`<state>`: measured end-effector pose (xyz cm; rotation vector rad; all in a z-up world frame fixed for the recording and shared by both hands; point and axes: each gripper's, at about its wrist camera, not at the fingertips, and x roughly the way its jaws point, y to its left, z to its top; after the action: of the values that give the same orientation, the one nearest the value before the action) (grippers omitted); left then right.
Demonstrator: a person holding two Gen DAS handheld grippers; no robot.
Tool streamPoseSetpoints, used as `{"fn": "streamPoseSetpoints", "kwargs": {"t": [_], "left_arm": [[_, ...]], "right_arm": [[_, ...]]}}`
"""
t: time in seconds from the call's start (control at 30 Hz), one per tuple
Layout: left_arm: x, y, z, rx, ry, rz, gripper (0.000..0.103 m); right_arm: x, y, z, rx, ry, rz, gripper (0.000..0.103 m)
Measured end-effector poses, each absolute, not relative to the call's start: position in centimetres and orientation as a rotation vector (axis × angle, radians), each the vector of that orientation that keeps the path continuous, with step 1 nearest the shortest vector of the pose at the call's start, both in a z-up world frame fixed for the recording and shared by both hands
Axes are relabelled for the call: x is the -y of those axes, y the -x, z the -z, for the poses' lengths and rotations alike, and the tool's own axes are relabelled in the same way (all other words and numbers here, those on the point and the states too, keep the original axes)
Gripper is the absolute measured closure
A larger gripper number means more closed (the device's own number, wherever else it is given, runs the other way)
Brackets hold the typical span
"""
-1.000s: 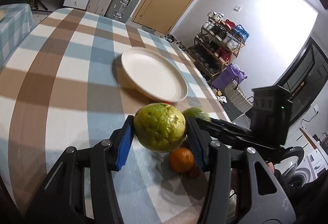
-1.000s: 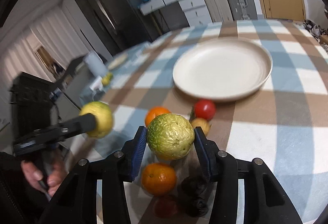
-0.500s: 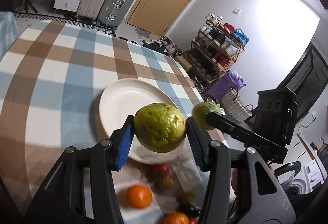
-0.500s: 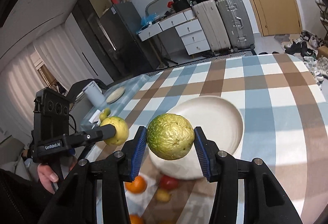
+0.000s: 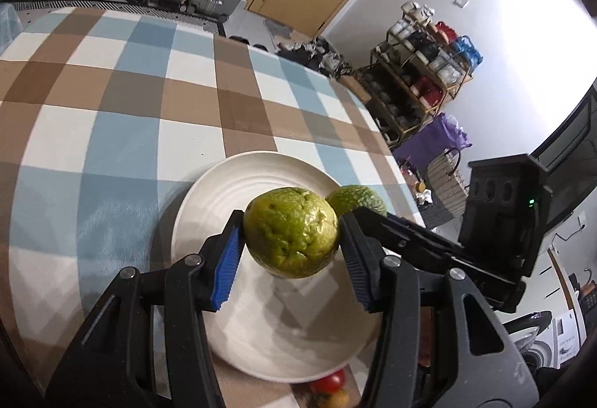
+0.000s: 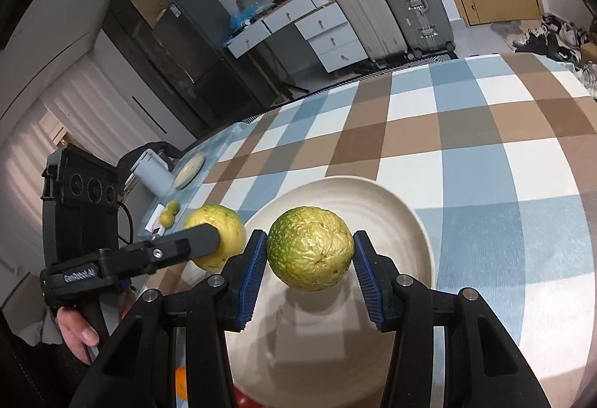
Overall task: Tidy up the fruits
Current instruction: 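Carry both citrus onto the cream plate and open both tools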
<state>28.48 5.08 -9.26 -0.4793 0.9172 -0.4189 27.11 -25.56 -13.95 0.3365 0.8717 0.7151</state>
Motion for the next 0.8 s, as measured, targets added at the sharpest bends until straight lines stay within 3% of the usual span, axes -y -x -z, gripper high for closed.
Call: {"fn": "streamPoseSetpoints", "kwargs": {"t": [0.6, 0.8], "left_arm": [[-3.9, -32.5, 11.9, -0.934, 0.472, 0.426, 0.055], [-3.3, -31.9, 10.1, -0.898, 0.431, 0.445, 0.054]], "right_arm": [[23.6, -31.0, 16.3, -0.965, -0.263, -0.668, 0.055], [24.7, -30.2, 14.8, -0.887, -0.288, -0.667, 0.052]]}}
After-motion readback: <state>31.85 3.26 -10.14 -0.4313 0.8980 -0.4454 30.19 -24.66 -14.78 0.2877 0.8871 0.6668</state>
